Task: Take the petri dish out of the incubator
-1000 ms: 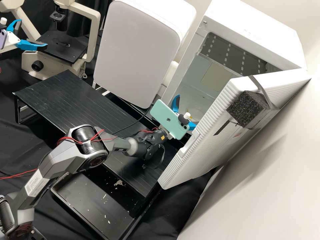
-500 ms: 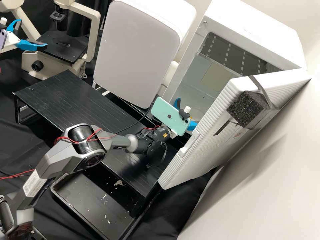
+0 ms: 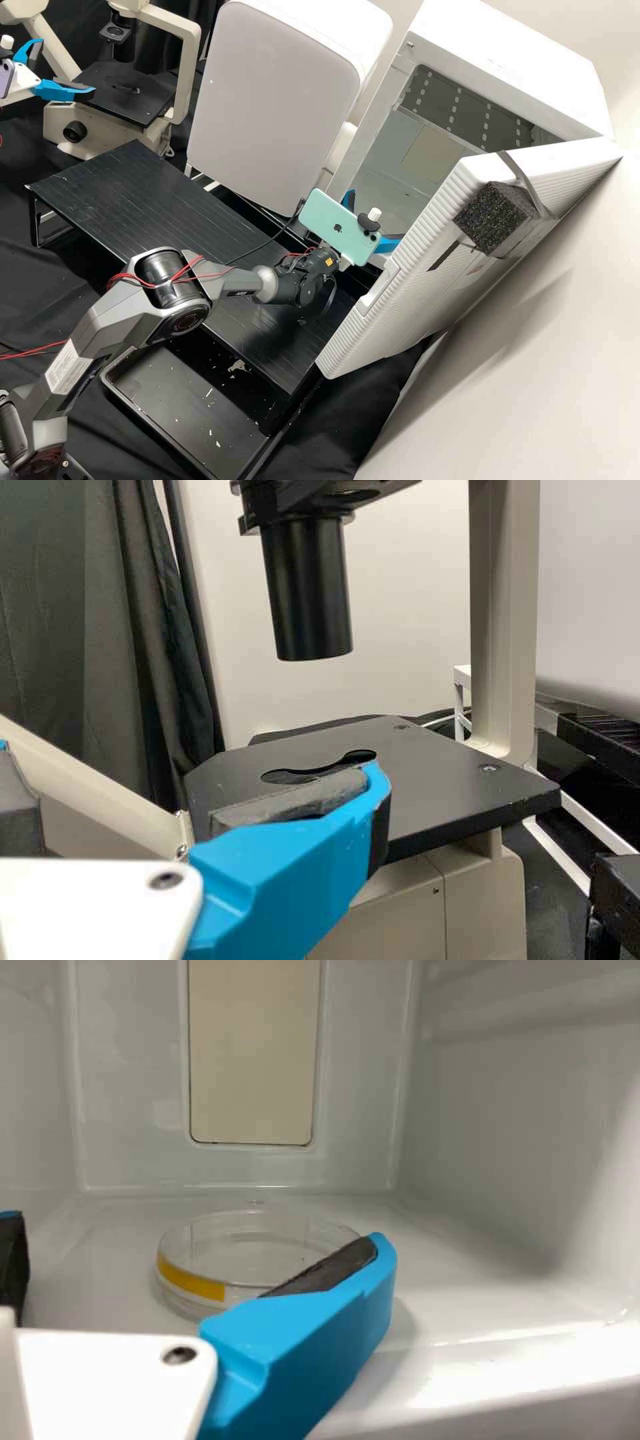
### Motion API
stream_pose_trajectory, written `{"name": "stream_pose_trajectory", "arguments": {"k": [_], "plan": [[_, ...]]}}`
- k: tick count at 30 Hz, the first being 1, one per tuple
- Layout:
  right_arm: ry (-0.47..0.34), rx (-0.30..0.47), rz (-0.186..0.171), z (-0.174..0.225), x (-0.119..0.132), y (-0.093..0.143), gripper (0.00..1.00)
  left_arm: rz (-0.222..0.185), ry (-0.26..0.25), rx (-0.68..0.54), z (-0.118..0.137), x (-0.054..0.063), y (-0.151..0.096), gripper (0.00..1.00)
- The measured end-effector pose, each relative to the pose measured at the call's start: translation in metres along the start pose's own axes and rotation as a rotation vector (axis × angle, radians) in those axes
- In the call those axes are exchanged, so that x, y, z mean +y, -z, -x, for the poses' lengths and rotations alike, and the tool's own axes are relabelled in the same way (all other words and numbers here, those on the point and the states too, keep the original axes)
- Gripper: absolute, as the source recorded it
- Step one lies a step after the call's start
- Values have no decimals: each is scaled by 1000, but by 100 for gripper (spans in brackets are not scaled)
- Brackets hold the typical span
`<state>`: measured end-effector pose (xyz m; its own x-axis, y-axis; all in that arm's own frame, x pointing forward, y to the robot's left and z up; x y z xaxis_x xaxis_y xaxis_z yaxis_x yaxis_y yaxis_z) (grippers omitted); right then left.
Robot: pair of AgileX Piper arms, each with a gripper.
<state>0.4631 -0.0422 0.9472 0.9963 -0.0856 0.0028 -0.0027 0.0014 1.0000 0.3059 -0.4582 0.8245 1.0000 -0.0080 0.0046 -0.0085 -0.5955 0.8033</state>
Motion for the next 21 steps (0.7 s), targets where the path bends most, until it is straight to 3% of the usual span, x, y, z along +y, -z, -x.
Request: {"name": "stream_pose_trajectory", "arguments": {"k": [21], "plan": [[-1, 1, -10, 0, 0, 0, 0, 0, 0, 0, 0, 0, 0, 100]]}}
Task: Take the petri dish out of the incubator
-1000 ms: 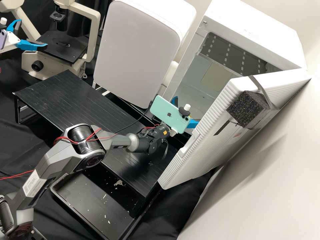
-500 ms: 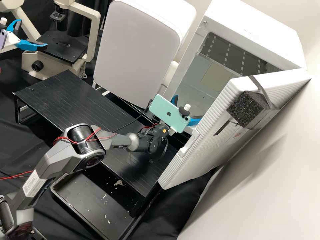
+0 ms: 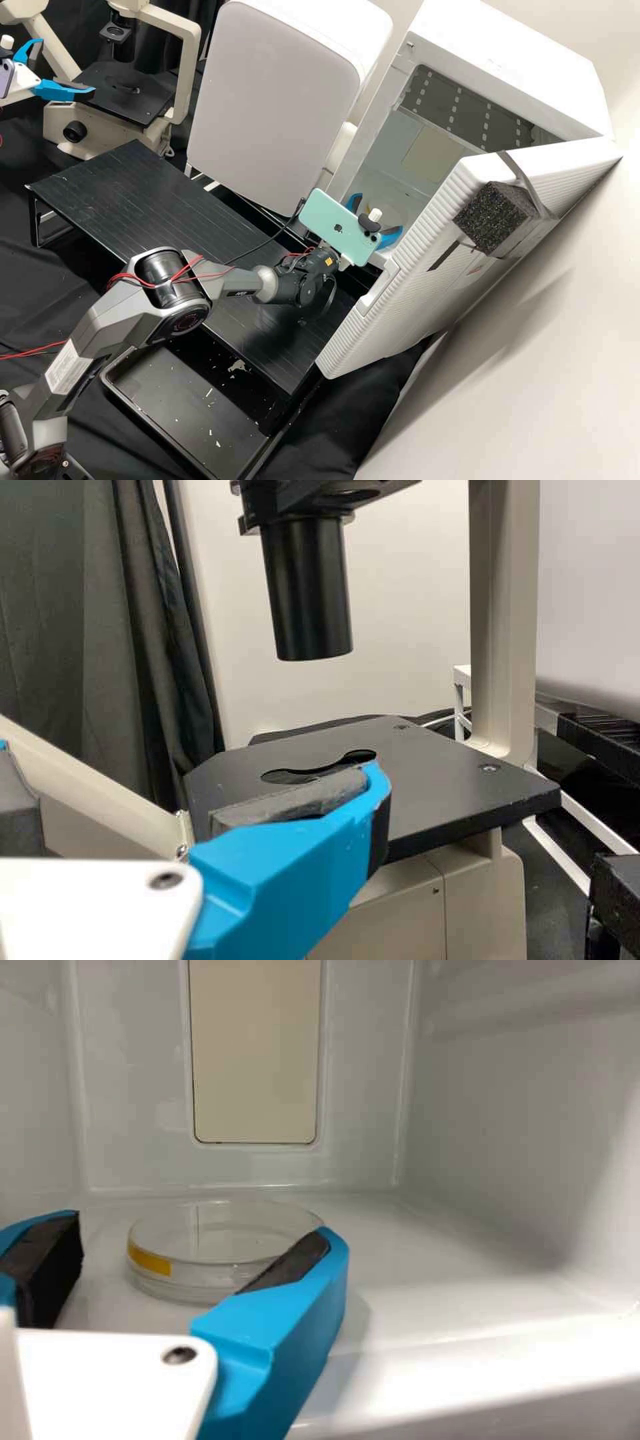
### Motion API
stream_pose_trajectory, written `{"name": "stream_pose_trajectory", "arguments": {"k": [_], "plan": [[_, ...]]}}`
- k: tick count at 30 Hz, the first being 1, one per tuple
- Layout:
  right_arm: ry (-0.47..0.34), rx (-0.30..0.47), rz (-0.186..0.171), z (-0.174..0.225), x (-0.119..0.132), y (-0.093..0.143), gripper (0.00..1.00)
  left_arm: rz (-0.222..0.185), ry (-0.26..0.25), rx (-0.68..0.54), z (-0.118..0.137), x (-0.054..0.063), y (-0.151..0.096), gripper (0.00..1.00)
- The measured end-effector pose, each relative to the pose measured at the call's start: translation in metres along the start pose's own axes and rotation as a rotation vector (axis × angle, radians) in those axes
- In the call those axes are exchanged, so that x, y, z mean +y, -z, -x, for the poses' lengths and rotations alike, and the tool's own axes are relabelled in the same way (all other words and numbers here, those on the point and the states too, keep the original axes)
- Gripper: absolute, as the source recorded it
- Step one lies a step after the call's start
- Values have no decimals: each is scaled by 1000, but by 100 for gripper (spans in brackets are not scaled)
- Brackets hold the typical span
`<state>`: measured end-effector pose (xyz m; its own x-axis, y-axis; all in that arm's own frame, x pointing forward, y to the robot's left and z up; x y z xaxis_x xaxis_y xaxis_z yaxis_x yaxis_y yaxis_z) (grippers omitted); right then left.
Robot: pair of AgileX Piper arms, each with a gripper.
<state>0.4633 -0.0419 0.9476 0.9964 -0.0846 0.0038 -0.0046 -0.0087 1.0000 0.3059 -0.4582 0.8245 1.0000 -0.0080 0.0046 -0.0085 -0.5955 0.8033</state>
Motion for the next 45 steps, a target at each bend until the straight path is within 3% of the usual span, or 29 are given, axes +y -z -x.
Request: {"name": "stream_pose_trajectory", "arguments": {"k": [34, 45], "plan": [[3, -1, 0, 1, 2, 1, 0, 0, 0, 0, 0, 0, 0, 100], [-18, -22, -3, 11, 13, -9, 0, 0, 0, 0, 0, 0, 0, 100]]}}
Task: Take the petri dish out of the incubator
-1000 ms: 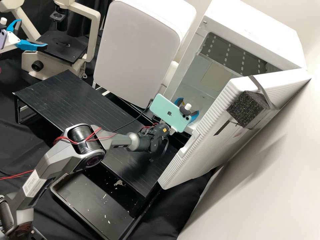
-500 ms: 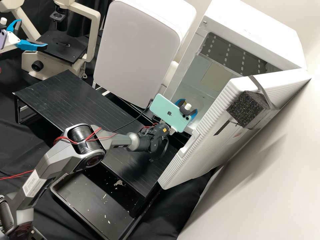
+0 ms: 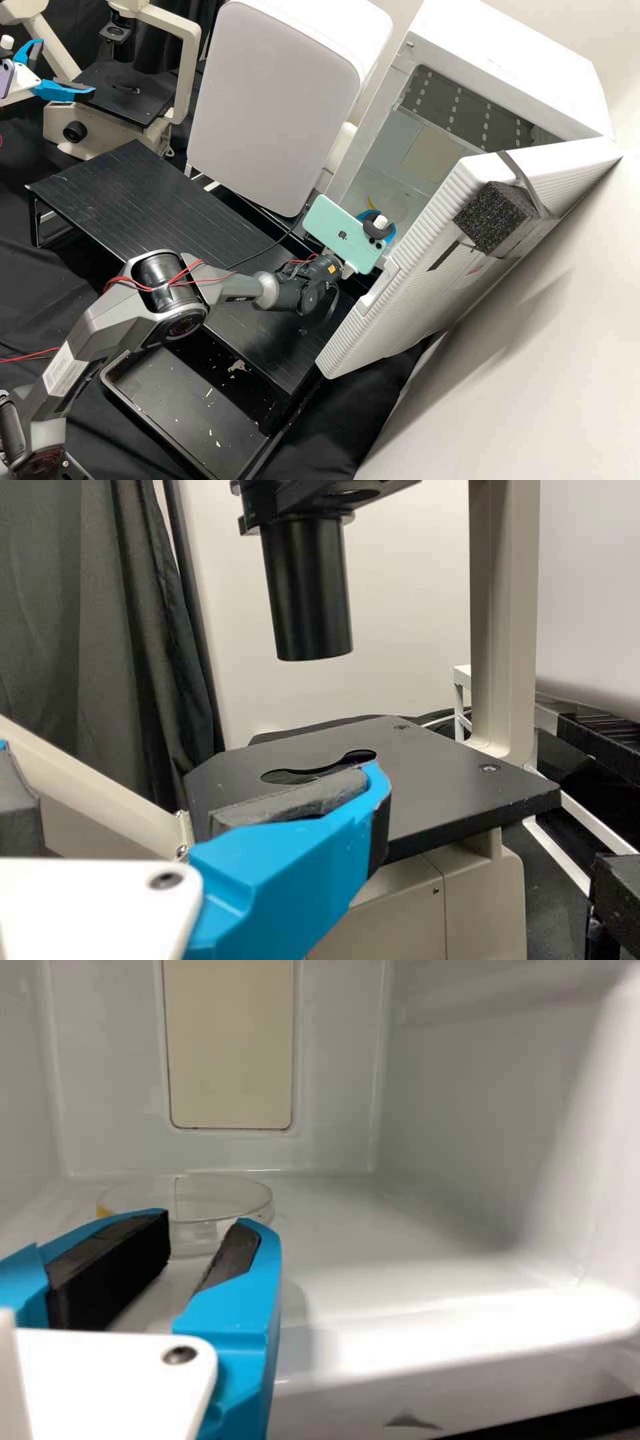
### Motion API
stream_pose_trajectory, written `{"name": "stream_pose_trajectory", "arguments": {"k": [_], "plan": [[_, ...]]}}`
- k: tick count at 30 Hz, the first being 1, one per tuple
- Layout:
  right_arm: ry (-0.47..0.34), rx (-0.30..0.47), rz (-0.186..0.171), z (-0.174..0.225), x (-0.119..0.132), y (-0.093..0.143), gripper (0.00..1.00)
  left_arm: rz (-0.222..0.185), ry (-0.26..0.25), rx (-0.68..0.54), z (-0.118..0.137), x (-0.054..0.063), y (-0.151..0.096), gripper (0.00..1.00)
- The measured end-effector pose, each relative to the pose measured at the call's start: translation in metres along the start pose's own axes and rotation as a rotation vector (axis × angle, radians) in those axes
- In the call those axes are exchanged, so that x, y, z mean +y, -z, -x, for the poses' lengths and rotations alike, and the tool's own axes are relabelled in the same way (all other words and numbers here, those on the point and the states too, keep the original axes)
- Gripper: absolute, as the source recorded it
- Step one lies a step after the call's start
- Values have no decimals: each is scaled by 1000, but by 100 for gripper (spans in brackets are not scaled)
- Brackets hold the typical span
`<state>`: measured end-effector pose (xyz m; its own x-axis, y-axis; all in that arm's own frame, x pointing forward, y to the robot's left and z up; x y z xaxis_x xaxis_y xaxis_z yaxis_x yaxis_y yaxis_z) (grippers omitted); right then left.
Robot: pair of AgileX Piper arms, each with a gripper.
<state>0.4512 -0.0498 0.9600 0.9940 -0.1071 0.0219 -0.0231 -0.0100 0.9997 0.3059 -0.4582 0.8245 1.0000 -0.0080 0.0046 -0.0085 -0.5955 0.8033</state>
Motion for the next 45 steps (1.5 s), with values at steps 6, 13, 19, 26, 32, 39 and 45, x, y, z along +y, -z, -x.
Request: {"name": "stream_pose_trajectory", "arguments": {"k": [6, 13, 19, 26, 32, 39, 45], "plan": [[1, -2, 0, 0, 0, 0, 0, 0, 0, 0, 0, 0, 0, 100], [1, -6, 2, 0, 0, -1, 0, 0, 0, 0, 0, 0, 0, 100], [-3, -7, -5, 0, 0, -1, 0, 0, 0, 0, 0, 0, 0, 100], [-27, -24, 0, 1, 4, -3, 0, 0, 0, 0, 0, 0, 0, 100], [-60, -51, -17, 3, 11, -11, 0, 0, 0, 0, 0, 0, 0, 100], [-82, -79, -24, 6, 19, -19, 0, 0, 0, 0, 0, 0, 0, 100], [-90, -69, -9, 7, 21, -19, 100, 0, 0, 0, 0, 0, 0, 100]]}}
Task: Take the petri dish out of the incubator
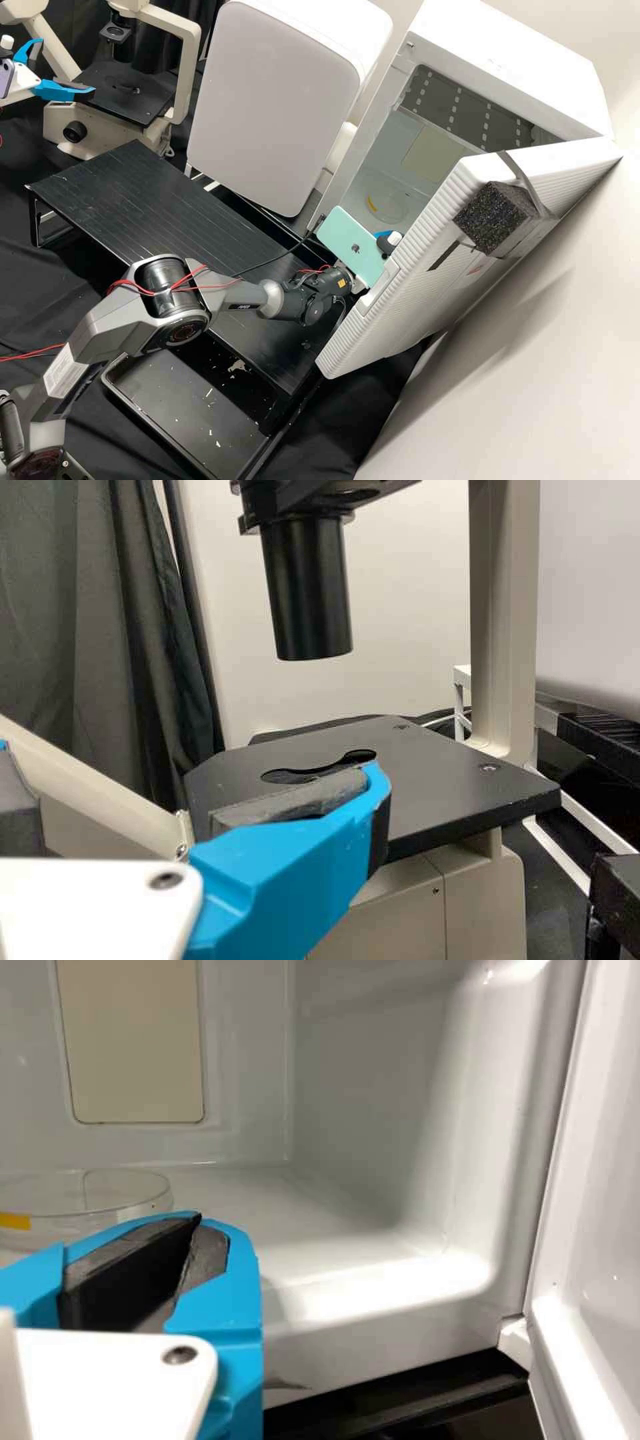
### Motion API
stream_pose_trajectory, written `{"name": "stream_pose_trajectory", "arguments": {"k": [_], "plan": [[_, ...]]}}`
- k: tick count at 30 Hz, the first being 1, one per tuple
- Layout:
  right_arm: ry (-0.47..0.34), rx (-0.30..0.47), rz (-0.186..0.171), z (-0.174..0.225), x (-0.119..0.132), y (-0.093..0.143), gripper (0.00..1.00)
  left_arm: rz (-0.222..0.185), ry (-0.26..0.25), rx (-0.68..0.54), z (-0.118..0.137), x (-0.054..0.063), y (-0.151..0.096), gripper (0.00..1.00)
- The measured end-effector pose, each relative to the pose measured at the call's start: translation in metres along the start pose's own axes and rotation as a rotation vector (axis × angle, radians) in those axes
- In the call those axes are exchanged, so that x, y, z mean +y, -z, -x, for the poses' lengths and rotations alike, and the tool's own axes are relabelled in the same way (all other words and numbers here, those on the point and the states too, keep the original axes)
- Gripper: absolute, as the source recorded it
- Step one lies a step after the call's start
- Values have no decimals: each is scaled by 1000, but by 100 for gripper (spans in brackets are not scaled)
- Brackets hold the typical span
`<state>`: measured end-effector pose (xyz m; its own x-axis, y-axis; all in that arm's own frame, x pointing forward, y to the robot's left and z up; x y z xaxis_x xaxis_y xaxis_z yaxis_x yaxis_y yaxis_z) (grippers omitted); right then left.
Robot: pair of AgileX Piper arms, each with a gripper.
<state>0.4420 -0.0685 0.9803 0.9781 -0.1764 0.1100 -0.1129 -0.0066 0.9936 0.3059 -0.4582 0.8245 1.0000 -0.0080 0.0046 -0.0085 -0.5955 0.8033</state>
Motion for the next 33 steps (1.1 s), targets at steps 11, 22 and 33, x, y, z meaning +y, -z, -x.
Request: {"name": "stream_pose_trajectory", "arguments": {"k": [11, 22, 33], "plan": [[58, 170, 50, -11, -8, 2, 100, 0, 0, 0, 0, 0, 0, 100], [62, 247, 101, -25, -5, 3, 100, 0, 0, 0, 0, 0, 0, 100], [50, 250, 121, -29, 2, -1, 100, 0, 0, 0, 0, 0, 0, 100]]}}
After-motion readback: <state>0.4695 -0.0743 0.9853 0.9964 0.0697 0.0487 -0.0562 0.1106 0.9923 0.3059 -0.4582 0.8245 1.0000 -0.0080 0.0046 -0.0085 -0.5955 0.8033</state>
